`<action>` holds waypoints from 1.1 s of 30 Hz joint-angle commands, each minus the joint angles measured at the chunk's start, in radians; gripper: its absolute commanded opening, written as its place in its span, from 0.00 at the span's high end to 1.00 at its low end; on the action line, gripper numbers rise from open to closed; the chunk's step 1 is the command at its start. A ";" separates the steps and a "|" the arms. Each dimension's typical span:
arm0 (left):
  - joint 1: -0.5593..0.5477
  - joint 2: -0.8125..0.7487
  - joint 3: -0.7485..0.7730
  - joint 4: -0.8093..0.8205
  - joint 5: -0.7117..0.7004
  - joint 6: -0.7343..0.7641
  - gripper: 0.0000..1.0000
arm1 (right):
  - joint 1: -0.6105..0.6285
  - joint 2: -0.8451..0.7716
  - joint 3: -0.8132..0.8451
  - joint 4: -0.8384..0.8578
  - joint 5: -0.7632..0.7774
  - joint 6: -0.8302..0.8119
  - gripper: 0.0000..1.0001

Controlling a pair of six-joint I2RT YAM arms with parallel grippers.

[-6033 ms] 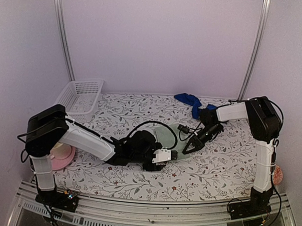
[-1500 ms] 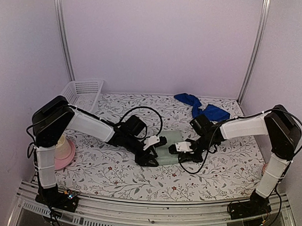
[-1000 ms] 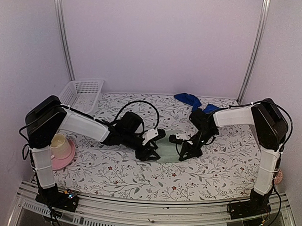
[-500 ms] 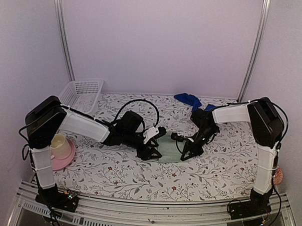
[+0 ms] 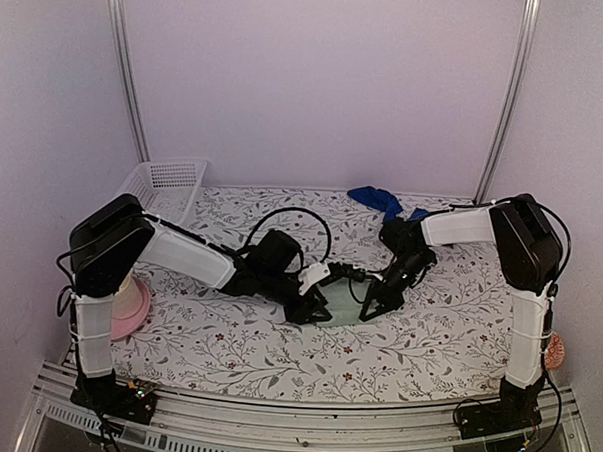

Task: Roll the towels
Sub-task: Roll the towel at the center of the board.

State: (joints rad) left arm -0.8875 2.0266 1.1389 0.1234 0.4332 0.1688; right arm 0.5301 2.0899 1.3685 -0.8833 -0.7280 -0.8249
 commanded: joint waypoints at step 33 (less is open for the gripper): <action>0.026 0.094 0.030 -0.053 -0.047 -0.062 0.68 | 0.000 -0.249 -0.140 0.131 -0.068 -0.149 0.94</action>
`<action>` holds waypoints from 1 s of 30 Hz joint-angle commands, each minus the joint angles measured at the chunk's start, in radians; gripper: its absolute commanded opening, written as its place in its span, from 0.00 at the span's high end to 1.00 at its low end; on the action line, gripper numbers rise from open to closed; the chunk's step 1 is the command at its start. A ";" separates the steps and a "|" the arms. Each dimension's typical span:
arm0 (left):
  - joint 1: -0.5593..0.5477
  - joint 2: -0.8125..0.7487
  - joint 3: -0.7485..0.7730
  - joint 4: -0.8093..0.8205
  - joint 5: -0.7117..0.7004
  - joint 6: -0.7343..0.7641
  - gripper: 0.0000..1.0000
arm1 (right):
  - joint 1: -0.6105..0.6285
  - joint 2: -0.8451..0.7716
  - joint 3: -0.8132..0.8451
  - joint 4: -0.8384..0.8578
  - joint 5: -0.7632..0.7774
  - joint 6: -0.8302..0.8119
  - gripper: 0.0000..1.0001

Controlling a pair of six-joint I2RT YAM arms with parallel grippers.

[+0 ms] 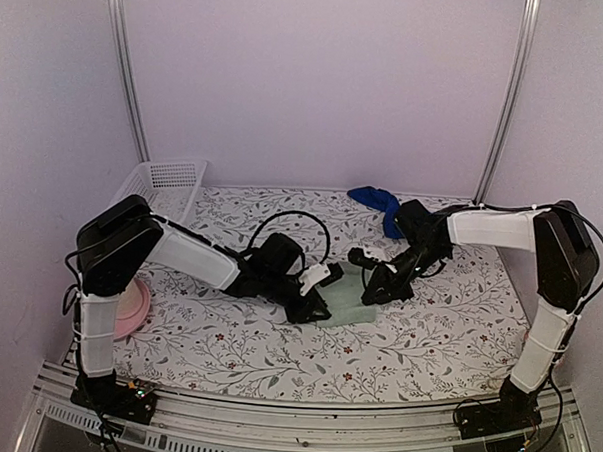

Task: Roll the towels
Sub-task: Roll the towel at the center of the board.

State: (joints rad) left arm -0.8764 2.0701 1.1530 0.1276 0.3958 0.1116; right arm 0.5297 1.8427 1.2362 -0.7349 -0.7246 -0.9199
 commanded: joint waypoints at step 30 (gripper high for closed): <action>0.025 -0.001 -0.027 -0.008 -0.082 -0.008 0.44 | -0.075 0.250 0.118 -0.069 -0.100 0.091 0.97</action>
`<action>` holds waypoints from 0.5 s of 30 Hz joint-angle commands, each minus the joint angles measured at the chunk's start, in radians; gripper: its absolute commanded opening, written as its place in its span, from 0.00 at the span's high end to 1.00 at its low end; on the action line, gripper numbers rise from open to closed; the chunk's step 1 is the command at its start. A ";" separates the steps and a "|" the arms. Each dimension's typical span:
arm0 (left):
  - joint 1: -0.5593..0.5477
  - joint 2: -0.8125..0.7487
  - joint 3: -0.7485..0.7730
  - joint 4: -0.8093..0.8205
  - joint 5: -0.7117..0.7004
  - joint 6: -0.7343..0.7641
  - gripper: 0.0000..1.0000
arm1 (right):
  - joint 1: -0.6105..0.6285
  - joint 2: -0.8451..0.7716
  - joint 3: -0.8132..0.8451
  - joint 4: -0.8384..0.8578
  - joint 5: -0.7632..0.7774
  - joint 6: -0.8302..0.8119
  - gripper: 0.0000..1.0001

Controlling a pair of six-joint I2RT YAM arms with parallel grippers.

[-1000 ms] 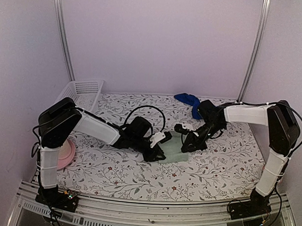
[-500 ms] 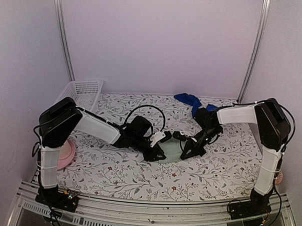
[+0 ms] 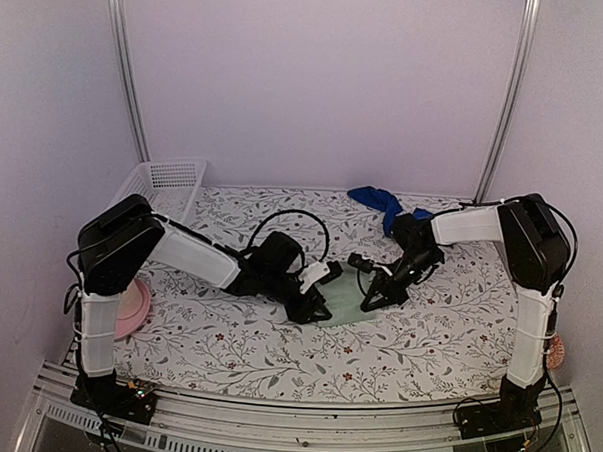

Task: Roll the towels
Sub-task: Roll the towel at the center of the board.

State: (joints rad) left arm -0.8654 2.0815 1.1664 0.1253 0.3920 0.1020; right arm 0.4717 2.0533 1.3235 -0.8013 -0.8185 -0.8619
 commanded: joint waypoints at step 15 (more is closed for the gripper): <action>-0.058 -0.260 -0.245 0.251 -0.303 0.143 0.03 | -0.023 0.150 0.107 -0.097 -0.023 0.067 0.96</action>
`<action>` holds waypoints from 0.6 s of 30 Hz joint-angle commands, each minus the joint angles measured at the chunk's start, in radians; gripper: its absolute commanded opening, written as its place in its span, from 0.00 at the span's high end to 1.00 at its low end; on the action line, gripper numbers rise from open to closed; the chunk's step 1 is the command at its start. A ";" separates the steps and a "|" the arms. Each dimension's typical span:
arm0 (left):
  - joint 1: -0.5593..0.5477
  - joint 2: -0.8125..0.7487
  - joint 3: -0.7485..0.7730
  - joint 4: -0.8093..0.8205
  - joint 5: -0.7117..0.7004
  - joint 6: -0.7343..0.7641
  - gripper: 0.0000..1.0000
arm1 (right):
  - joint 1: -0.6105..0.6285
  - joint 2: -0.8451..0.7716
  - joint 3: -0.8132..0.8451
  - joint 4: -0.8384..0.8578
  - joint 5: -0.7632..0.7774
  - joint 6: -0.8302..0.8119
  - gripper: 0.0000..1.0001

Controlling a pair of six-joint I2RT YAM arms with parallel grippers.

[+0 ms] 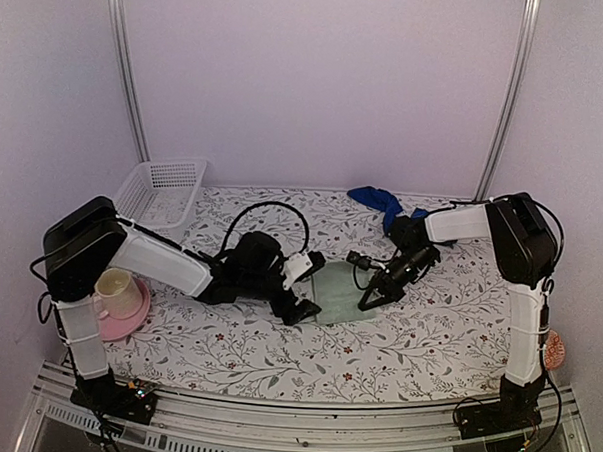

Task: Roll the towels
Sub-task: Roll the towel at the center of the board.

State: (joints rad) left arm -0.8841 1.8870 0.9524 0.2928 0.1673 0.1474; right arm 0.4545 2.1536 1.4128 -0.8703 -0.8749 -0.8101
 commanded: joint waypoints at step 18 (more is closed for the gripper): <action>-0.277 0.036 -0.089 0.165 -0.477 0.549 0.29 | -0.031 0.092 0.062 -0.097 0.016 0.051 0.95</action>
State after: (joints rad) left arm -1.1263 1.8858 0.8753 0.4133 -0.2100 0.5945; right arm 0.4362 2.2032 1.4643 -0.9501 -0.9012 -0.7689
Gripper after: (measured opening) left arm 0.729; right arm 0.049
